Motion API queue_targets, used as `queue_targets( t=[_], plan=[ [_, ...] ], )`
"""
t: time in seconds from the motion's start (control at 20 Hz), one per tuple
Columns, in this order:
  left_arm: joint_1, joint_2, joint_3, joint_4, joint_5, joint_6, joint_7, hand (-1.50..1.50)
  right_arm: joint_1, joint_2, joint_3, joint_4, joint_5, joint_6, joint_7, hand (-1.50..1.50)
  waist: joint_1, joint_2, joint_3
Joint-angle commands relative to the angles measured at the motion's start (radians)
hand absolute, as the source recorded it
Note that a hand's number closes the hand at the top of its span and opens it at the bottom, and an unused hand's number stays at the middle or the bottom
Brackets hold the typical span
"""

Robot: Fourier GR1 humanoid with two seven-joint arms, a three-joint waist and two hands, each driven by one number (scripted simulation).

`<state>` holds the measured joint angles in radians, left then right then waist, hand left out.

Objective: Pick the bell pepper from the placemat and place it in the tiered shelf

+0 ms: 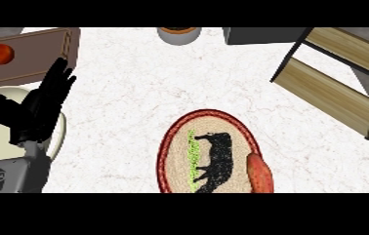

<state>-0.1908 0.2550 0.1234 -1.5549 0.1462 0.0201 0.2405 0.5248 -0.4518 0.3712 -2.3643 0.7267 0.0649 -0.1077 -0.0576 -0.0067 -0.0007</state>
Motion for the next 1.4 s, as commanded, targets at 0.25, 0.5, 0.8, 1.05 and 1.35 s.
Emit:
queue_targets(
  t=[0.25,0.5,0.8,1.05,1.35],
  plan=[
    [-0.018,0.0,-0.006,0.014,-0.011,-0.004,-0.013,0.0,-0.011,-0.009,-0.344,-0.218,-0.298,0.11,0.113,1.5,0.012,0.006,-0.001],
    [-0.01,-0.018,-0.029,0.0,-0.016,-0.006,-0.014,0.0,-0.156,-0.002,-0.545,-0.111,-0.4,0.165,0.175,1.5,0.027,0.005,-0.002],
    [-0.032,-0.023,-0.025,0.035,-0.004,-0.019,-0.025,0.0,-0.363,-0.098,-0.828,0.141,-0.722,0.25,0.248,1.5,0.051,0.009,-0.001],
    [-0.014,-0.011,-0.018,0.023,-0.013,-0.021,-0.027,0.0,-0.487,-0.306,-1.078,0.473,-0.951,0.37,0.208,1.5,0.057,0.006,0.001],
    [-0.069,-0.017,-0.033,0.031,-0.029,-0.014,0.009,0.0,-0.643,-0.478,-1.078,0.883,-0.903,0.474,0.071,1.5,0.071,0.01,0.001]
  ],
)
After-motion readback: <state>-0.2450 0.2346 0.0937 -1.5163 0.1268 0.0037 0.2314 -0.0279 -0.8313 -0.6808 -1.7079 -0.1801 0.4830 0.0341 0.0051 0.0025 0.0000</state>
